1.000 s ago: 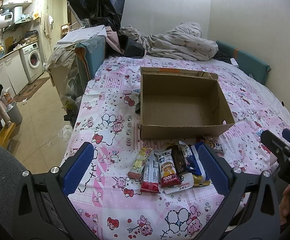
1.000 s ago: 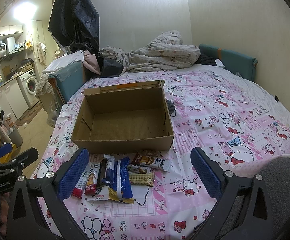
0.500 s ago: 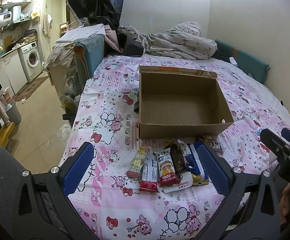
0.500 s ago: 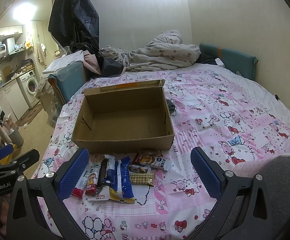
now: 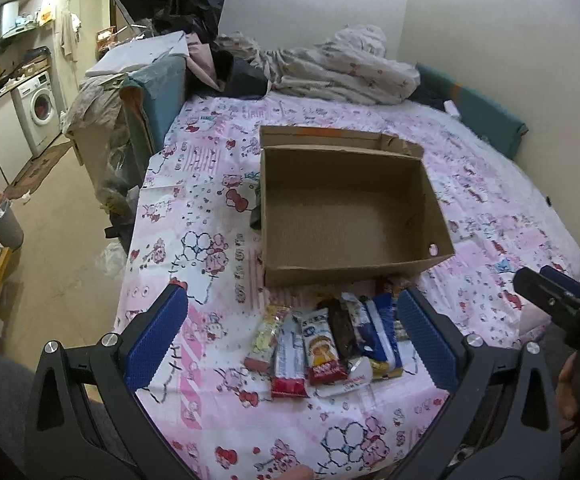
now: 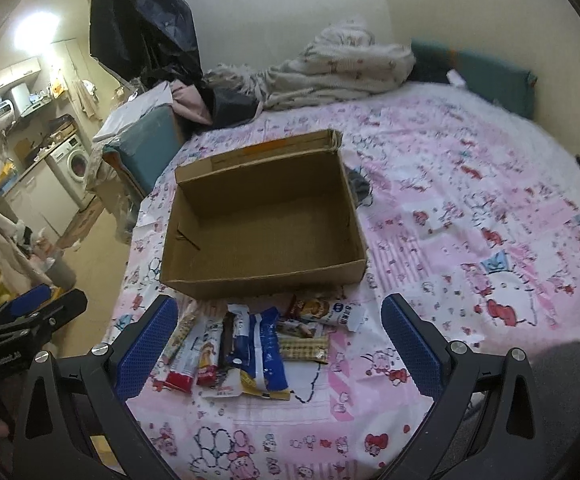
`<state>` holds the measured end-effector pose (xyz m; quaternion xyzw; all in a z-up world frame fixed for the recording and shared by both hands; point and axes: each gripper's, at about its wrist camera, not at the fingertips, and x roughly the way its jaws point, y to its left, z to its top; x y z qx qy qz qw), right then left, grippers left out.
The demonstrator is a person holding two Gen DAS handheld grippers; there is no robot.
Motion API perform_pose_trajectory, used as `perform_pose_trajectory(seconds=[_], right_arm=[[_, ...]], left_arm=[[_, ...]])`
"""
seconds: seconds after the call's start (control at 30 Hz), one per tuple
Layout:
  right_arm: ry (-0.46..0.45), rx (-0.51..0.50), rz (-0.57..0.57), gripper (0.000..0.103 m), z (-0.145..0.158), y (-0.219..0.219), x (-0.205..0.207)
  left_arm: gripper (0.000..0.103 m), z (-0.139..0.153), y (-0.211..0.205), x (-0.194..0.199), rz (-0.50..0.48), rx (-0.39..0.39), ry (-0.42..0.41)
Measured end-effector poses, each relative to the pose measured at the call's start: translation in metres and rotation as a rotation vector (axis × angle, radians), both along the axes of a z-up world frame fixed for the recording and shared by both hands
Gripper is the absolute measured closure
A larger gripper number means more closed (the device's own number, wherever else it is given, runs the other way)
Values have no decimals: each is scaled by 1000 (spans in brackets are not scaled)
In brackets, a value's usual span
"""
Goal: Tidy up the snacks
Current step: 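Grasp the yellow-pink candy with the left tool while the right tool grasps the blue bag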
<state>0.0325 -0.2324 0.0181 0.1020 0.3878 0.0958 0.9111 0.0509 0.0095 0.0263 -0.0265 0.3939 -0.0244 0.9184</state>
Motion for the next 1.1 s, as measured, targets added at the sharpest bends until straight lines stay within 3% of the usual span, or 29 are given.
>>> perform_pose_trajectory(seconds=[0.17,0.27,0.43,0.6,0.73,0.83,0.93,1.1], right_arm=[[125,37,45,0,-13,-1,33],[177,58,78,0,-25,0,47],[280,104,78,0,-58,1,66],[352,143,63,0,-85,-2,74],[386,191,29,0,-96,-13,80],[397,218,9,0,-100,-21,83],[404,226,-7,0,-104,-26,84],[409,241,-33,0,-106,-33,87]], left_arm=[[0,-21,7,38,43,26,178],[0,-38,16,55,70,-2,260],[0,-83,32,78,117,-12,405],[31,-138,33,101,106,-52,582],[34,-172,24,116,69,-92,696],[41,-188,21,120,69,-87,723],[60,-202,24,120,75,-94,752],[79,-205,31,119,96,-133,758]])
